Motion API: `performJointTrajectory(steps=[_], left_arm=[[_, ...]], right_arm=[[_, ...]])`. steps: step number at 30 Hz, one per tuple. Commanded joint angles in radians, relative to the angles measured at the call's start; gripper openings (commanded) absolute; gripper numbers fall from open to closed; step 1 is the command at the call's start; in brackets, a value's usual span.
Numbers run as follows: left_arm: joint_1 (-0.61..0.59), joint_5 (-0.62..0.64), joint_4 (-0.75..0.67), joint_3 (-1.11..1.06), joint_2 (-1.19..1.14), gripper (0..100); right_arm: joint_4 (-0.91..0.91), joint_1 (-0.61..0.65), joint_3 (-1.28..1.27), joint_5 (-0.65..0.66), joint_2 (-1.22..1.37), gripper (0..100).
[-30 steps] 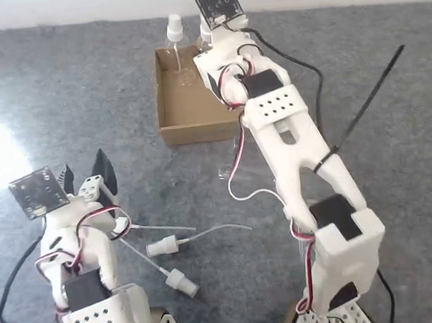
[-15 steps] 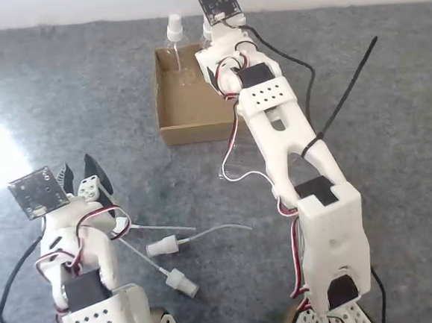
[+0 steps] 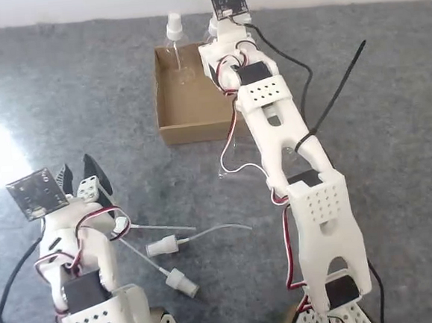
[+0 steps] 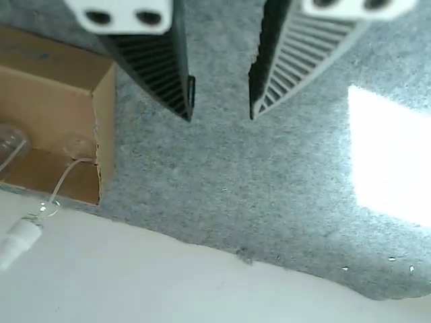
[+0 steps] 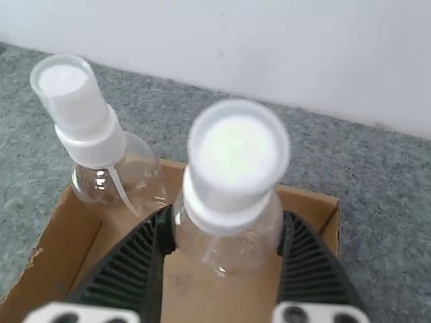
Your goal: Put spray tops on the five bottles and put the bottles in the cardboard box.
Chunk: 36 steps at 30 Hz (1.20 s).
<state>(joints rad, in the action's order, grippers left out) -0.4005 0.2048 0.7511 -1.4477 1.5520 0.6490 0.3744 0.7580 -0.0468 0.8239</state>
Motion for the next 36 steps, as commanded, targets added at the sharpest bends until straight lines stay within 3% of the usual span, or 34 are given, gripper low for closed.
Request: performJointTrajectory(steps=[1, 36], left_arm=[[-0.003, -0.048, -0.023, 0.005, 0.005, 12], [-0.002, -0.051, -0.025, -0.002, 0.005, 12]], right_arm=[[-0.008, -0.008, 0.107, -0.011, -0.008, 10.2], [-0.07, 0.01, 0.114, -0.011, 0.081, 11.3]])
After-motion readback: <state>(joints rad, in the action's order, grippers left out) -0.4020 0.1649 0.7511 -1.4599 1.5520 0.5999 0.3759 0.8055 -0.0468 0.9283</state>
